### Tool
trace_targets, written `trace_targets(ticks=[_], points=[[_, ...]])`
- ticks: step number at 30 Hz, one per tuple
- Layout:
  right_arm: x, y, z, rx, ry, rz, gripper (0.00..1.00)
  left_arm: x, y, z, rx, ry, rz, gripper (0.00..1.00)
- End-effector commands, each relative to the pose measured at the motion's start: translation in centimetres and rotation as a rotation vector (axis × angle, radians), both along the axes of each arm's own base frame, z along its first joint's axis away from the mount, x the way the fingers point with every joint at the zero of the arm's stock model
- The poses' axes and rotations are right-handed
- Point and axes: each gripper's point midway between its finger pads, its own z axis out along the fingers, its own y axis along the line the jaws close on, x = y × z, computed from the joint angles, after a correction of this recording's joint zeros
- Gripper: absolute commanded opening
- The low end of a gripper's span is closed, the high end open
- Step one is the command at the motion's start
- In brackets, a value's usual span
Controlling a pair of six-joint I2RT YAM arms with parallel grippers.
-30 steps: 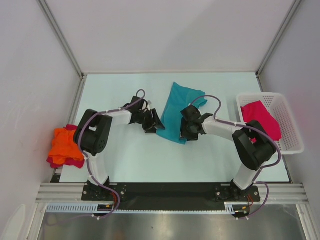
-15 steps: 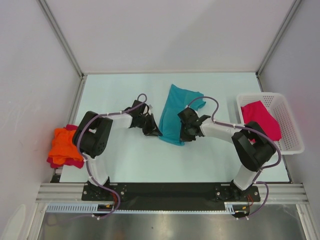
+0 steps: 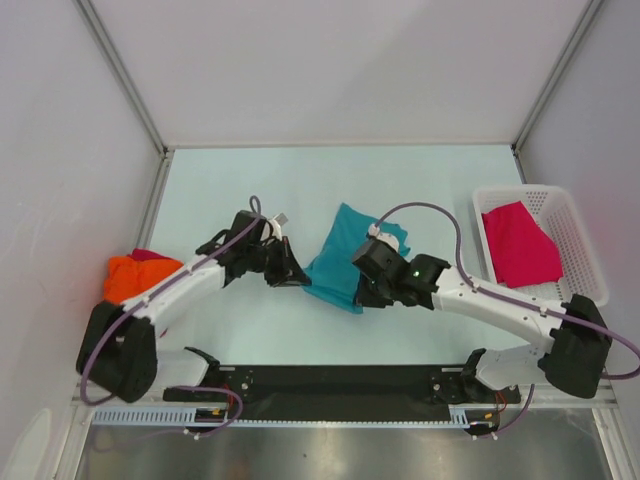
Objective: Fold and stack the t-shirts
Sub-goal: Grab one side of the 2/3 rectangular tshirt with both arms, then fold the long partially folded tshirt into a neat square
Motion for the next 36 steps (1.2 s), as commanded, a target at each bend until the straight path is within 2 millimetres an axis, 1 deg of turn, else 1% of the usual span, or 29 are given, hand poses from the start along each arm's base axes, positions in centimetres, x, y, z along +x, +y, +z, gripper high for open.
trace_targets(ticks=[1,4,5,6,7,8,9,10,11,12,13,14,15,17,18,20,21,23,24,25,26,28,29,31,32,33,34,35,36], points=[[-2.7,-3.7,-0.9,-0.125,0.057,-0.087,0.00,-0.9,1.3,1.7,0.018,-0.047,0.035,0.00],[-1.3,-3.8,-0.6,-0.146,0.026,-0.100,0.00,0.8,0.6,2.8,0.015,-0.072,0.030,0.00],[-0.4,-4.1,-0.5,-0.162,0.018,-0.103,0.00,1.5,0.2,2.1,0.025,-0.047,0.022,0.00],[0.4,-4.2,-0.9,-0.192,0.012,-0.111,0.00,2.7,-0.5,3.1,0.014,-0.067,0.014,0.01],[1.3,-3.9,-0.5,-0.193,0.001,-0.112,0.00,3.5,-0.8,3.2,0.017,-0.076,0.008,0.00],[2.4,-4.4,-0.5,-0.208,-0.006,-0.126,0.00,4.3,-1.1,2.5,0.029,-0.056,0.004,0.00],[3.2,-4.7,-1.1,-0.236,-0.002,-0.132,0.00,5.6,-1.7,3.8,0.018,-0.085,0.002,0.00],[4.0,-4.5,-0.7,-0.234,-0.011,-0.141,0.00,6.4,-2.0,4.1,0.022,-0.100,-0.003,0.01],[5.2,-5.0,-0.7,-0.237,-0.022,-0.155,0.00,7.1,-2.3,3.1,0.038,-0.070,-0.004,0.01],[5.8,-5.1,-1.2,-0.252,-0.018,-0.165,0.00,8.4,-2.9,4.3,0.027,-0.102,-0.008,0.01],[6.6,-5.0,-0.8,-0.244,-0.029,-0.175,0.00,9.1,-3.3,4.2,0.027,-0.100,-0.011,0.01],[7.3,-5.5,-0.9,-0.249,-0.029,-0.193,0.00,9.5,-3.5,4.1,0.027,-0.093,-0.015,0.01],[7.7,-5.7,-0.8,-0.253,-0.033,-0.196,0.00,10.9,-4.1,3.8,0.028,-0.089,-0.016,0.01],[8.4,-6.1,-1.1,-0.264,-0.035,-0.211,0.00,11.7,-4.8,3.6,0.018,-0.076,-0.029,0.01],[8.8,-6.6,-1.1,-0.268,-0.034,-0.226,0.00,12.7,-5.3,3.0,0.018,-0.066,-0.032,0.01],[9.1,-7.1,-1.4,-0.279,-0.032,-0.239,0.00,13.5,-5.9,2.5,0.012,-0.052,-0.038,0.01],[9.3,-7.6,-1.5,-0.282,-0.028,-0.253,0.00,14.2,-6.4,2.1,0.011,-0.043,-0.042,0.02],[9.7,-8.0,-1.8,-0.289,-0.027,-0.257,0.00,14.8,-6.8,1.4,0.011,-0.025,-0.051,0.02],[9.9,-8.0,-2.0,-0.289,-0.026,-0.257,0.00,15.4,-7.1,1.8,0.002,-0.035,-0.055,0.03],[10.3,-8.4,-2.1,-0.291,-0.025,-0.265,0.00,15.6,-7.2,0.7,0.009,-0.011,-0.057,0.03],[10.6,-8.5,-2.4,-0.298,-0.020,-0.266,0.00,16.0,-7.3,0.7,0.009,-0.012,-0.057,0.04],[11.3,-8.8,-2.6,-0.298,-0.022,-0.273,0.00,16.2,-7.4,-0.3,0.011,0.008,-0.057,0.06],[11.6,-8.9,-3.1,-0.310,-0.011,-0.266,0.00,16.3,-7.4,-0.4,0.009,0.012,-0.056,0.06],[12.5,-9.0,-3.3,-0.310,-0.013,-0.269,0.02,16.6,-7.3,-0.6,0.007,0.018,-0.052,0.07],[12.8,-9.0,-3.5,-0.314,-0.010,-0.258,0.05,16.7,-7.3,-0.9,0.009,0.025,-0.051,0.08],[13.1,-9.1,-4.1,-0.327,0.000,-0.257,0.10,16.9,-7.2,-0.9,0.006,0.023,-0.049,0.08],[13.7,-8.9,-3.9,-0.322,-0.009,-0.258,0.15,17.0,-7.2,-0.9,0.005,0.023,-0.048,0.08],[14.0,-9.1,-4.1,-0.329,-0.003,-0.258,0.23,17.1,-7.2,-0.9,0.002,0.023,-0.048,0.09],[14.3,-9.1,-4.4,-0.337,-0.001,-0.249,0.28,17.2,-7.1,-0.8,0.001,0.022,-0.045,0.15]])
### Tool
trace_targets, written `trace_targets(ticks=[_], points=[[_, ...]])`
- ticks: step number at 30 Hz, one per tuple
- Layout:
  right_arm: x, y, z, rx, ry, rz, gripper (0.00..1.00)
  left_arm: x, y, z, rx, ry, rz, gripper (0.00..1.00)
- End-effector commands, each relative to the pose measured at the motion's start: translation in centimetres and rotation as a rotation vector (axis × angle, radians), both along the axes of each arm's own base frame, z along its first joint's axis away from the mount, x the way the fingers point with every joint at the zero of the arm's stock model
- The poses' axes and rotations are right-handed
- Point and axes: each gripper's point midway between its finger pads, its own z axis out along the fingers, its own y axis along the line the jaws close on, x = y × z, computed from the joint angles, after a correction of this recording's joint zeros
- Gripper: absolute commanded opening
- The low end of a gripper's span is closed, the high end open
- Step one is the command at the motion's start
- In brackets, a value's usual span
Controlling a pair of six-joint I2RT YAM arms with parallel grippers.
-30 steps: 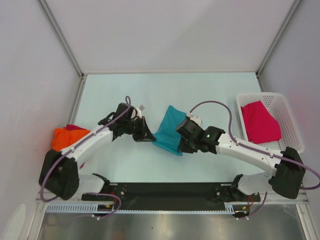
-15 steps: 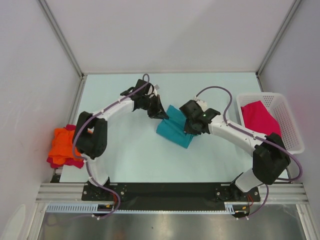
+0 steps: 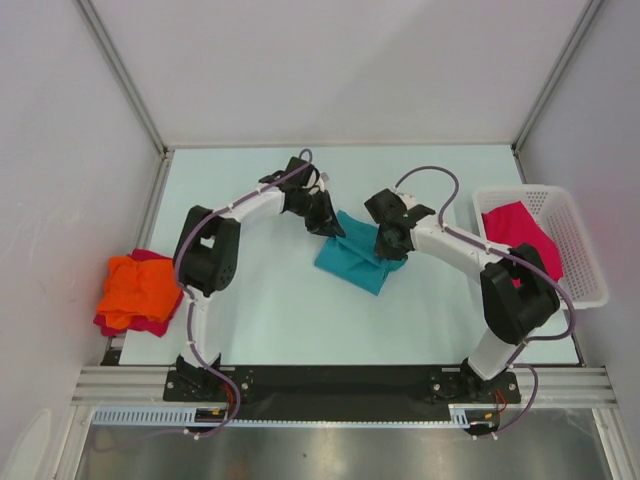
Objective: Fold and stack the t-shirts
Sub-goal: Fold the long partially folded tshirt into a neat square
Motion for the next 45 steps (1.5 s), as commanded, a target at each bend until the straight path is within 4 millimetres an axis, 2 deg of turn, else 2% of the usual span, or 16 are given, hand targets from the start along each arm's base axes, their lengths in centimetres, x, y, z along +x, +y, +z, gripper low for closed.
trace_targets(ticks=[1,2,3,4,5,6,9,12,16,19,22,26,31,35,41,45], points=[[1.6,-1.5,0.1,-0.092,0.006,0.025,0.32,2.8,1.1,1.6,-0.008,-0.082,0.032,0.16],[1.9,-1.4,0.3,-0.090,0.000,0.028,0.33,2.9,1.1,1.7,-0.009,-0.085,0.033,0.16],[2.0,-1.4,0.4,-0.093,-0.005,0.035,0.33,2.9,1.3,1.8,-0.008,-0.086,0.036,0.28],[2.3,-1.3,0.7,-0.093,-0.014,0.037,0.34,2.9,1.4,1.8,-0.005,-0.088,0.036,0.29],[2.7,-1.2,1.2,-0.096,-0.028,0.037,0.36,3.1,1.6,2.0,-0.004,-0.093,0.042,0.35],[2.9,-1.2,1.5,-0.099,-0.039,0.036,0.36,3.0,1.7,2.2,-0.002,-0.100,0.040,0.45],[3.4,-1.6,3.1,-0.123,-0.066,0.036,0.37,3.2,2.3,3.0,0.019,-0.127,0.050,0.60],[3.5,-1.7,4.9,-0.119,-0.098,0.037,0.37,3.2,3.0,4.0,0.045,-0.164,0.056,0.66],[2.6,-0.6,7.1,-0.089,-0.140,0.059,0.37,2.2,3.6,5.2,0.050,-0.183,0.057,0.66],[1.6,0.6,7.8,-0.055,-0.148,0.083,0.37,1.2,4.0,4.5,0.053,-0.171,0.061,0.66],[0.4,1.9,7.1,-0.022,-0.117,0.103,0.37,-0.1,4.4,4.3,0.045,-0.166,0.064,0.66],[-1.8,4.9,6.0,-0.001,-0.092,0.168,0.37,-2.0,5.2,3.4,0.050,-0.147,0.071,0.66],[-2.2,6.2,3.4,-0.017,-0.046,0.189,0.37,-3.5,5.8,3.8,0.040,-0.162,0.080,0.66],[-1.1,6.2,1.8,-0.034,-0.033,0.196,0.36,-4.4,6.2,3.6,0.040,-0.159,0.079,0.66],[2.2,4.9,-0.4,-0.073,-0.012,0.179,0.36,-5.0,6.5,3.9,0.039,-0.169,0.079,0.66],[4.9,4.1,-0.5,-0.114,-0.035,0.166,0.36,-5.2,6.6,3.7,0.046,-0.166,0.080,0.66]])
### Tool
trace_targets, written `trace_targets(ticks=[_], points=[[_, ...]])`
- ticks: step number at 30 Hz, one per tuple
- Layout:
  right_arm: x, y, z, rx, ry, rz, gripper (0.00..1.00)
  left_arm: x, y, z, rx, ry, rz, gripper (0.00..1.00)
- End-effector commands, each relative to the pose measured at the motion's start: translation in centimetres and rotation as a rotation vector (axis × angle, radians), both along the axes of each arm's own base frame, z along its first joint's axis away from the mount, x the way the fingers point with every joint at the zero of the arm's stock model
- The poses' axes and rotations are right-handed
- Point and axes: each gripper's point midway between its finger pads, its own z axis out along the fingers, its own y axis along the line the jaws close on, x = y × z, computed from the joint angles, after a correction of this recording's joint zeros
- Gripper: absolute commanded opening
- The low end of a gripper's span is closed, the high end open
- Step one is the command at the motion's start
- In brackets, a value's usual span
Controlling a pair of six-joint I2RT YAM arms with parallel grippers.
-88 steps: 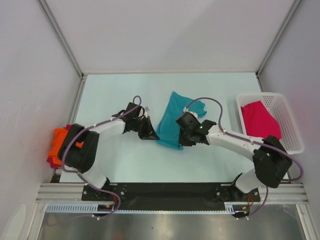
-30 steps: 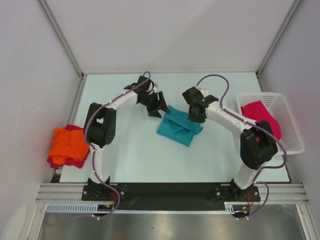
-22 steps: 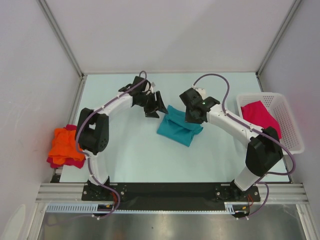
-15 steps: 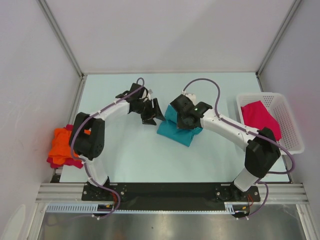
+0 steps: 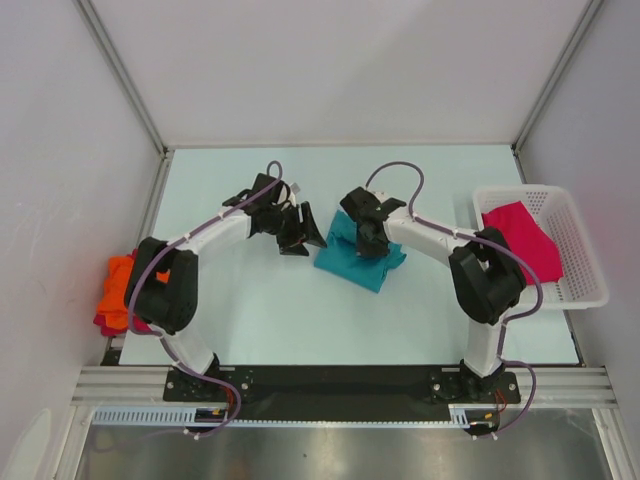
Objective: Fold and stack the t-shirts
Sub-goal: Fold the long partially folded tshirt into a neat square
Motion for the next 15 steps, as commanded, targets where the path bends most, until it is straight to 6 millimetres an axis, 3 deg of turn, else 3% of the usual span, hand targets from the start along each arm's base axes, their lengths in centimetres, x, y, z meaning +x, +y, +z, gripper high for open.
trace_targets(ticks=[1,8,15], points=[[4.9,0.3,2.4,-0.007,-0.116,0.002,0.36,0.3,0.1,1.6,-0.021,-0.064,0.003,0.66],[9.4,-0.9,3.3,-0.054,-0.158,-0.017,0.35,0.1,0.2,1.2,-0.015,-0.058,0.004,0.66],[10.4,-2.3,3.4,-0.098,-0.159,-0.032,0.35,0.1,0.3,0.5,-0.006,-0.050,0.005,0.66]])
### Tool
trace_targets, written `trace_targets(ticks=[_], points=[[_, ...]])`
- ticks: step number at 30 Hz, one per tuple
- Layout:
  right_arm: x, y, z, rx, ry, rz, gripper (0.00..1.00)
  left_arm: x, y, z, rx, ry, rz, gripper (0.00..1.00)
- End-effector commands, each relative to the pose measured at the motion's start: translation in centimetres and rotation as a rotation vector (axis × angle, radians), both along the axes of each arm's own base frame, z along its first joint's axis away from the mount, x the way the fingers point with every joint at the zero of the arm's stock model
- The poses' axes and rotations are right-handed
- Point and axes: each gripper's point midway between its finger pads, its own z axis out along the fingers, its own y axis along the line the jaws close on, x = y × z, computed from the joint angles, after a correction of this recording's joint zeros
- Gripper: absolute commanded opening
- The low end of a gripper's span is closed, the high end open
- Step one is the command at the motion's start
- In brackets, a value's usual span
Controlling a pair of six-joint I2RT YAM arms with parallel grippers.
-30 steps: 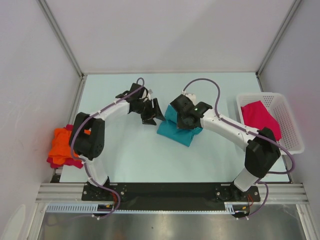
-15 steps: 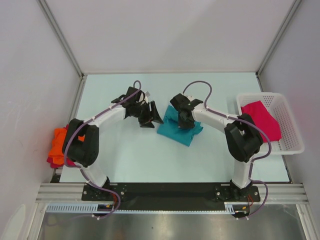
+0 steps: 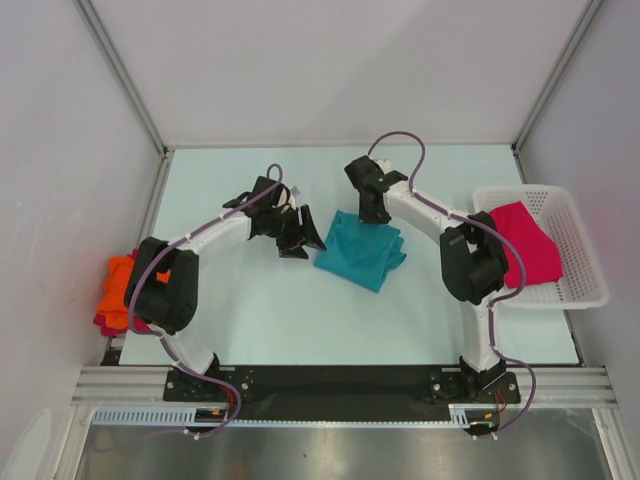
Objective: Fold and stack the t-shirts
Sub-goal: Fold the long partially folded tshirt into a neat square
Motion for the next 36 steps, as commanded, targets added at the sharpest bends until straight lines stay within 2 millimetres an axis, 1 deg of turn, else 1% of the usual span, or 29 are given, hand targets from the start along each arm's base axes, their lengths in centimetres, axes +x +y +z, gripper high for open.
trace_targets(ticks=[1,2,4,5,7,8,9,13,16,17,18,19,20,22,24,26,27,28,29,30,31,32,33,34,35,36], points=[[1.0,-1.4,1.1,-0.053,-0.029,-0.007,0.35,0.5,0.1,0.9,-0.011,-0.057,0.004,0.66],[0.9,-1.6,1.6,-0.047,-0.036,-0.008,0.35,0.4,0.1,0.7,-0.009,-0.054,0.006,0.66],[0.8,-2.1,2.0,-0.047,-0.041,-0.013,0.35,0.6,0.0,0.3,-0.011,-0.052,0.010,0.66],[0.7,-2.1,2.7,-0.038,-0.054,-0.010,0.35,0.7,0.0,0.2,-0.012,-0.051,0.010,0.66],[0.3,-2.2,2.6,-0.036,-0.049,-0.004,0.36,0.8,-0.1,0.1,-0.014,-0.050,0.011,0.66],[0.3,-2.1,2.9,-0.028,-0.061,-0.001,0.36,0.9,-0.2,0.0,-0.015,-0.049,0.013,0.66],[-0.1,-2.3,2.2,-0.027,-0.043,0.004,0.36,0.9,-0.2,-0.1,-0.015,-0.047,0.012,0.66],[-0.3,-2.3,0.0,-0.024,-0.009,0.009,0.36,0.8,-0.1,0.1,-0.014,-0.055,0.011,0.66],[0.0,-2.2,-1.7,-0.024,0.000,0.019,0.36,0.6,0.1,0.1,-0.005,-0.058,0.011,0.66],[0.2,-2.2,-2.0,-0.028,0.002,0.019,0.36,0.5,0.2,0.1,-0.002,-0.056,0.011,0.66],[0.4,-2.2,-2.8,-0.039,0.016,0.026,0.35,0.4,0.2,0.1,0.001,-0.053,0.010,0.66],[0.5,-2.4,-3.0,-0.046,0.024,0.024,0.35,0.4,0.4,0.0,0.010,-0.055,0.011,0.66],[1.0,-2.3,-2.7,-0.044,0.015,0.024,0.35,0.3,0.4,0.0,0.011,-0.056,0.009,0.66],[1.3,-2.5,-2.3,-0.055,0.009,0.034,0.35,0.3,0.5,0.1,0.017,-0.063,0.006,0.66],[2.1,-2.5,-0.9,-0.053,-0.022,0.033,0.35,0.4,0.6,0.1,0.022,-0.066,0.010,0.66],[2.4,-2.7,0.9,-0.053,-0.045,0.034,0.35,0.6,0.7,0.1,0.027,-0.076,0.013,0.66],[2.9,-2.8,2.3,-0.051,-0.071,0.034,0.36,0.8,0.7,0.1,0.031,-0.088,0.015,0.66],[2.7,-3.0,3.1,-0.059,-0.074,0.038,0.36,1.0,0.8,0.0,0.036,-0.095,0.018,0.66],[2.8,-3.2,4.8,-0.052,-0.104,0.036,0.36,1.5,0.9,-0.2,0.047,-0.117,0.029,0.67],[2.9,-3.2,6.2,-0.047,-0.128,0.035,0.37,1.8,0.9,-0.5,0.053,-0.126,0.032,0.70],[2.6,-3.4,7.1,-0.045,-0.133,0.035,0.37,1.7,1.0,-1.0,0.053,-0.125,0.035,0.73],[2.3,-3.6,9.2,-0.028,-0.168,0.035,0.37,2.1,0.8,-1.3,0.046,-0.138,0.038,0.73],[2.0,-3.6,10.1,-0.018,-0.179,0.037,0.37,2.2,0.6,-1.5,0.034,-0.133,0.043,0.74],[1.4,-3.8,10.8,-0.011,-0.182,0.038,0.38,1.9,0.6,-2.2,0.029,-0.119,0.047,0.75],[0.8,-4.0,12.5,0.011,-0.206,0.039,0.38,2.3,0.3,-2.2,0.008,-0.139,0.053,0.75],[0.3,-4.2,13.1,0.020,-0.210,0.038,0.39,2.4,0.1,-2.4,-0.004,-0.136,0.064,0.77]])
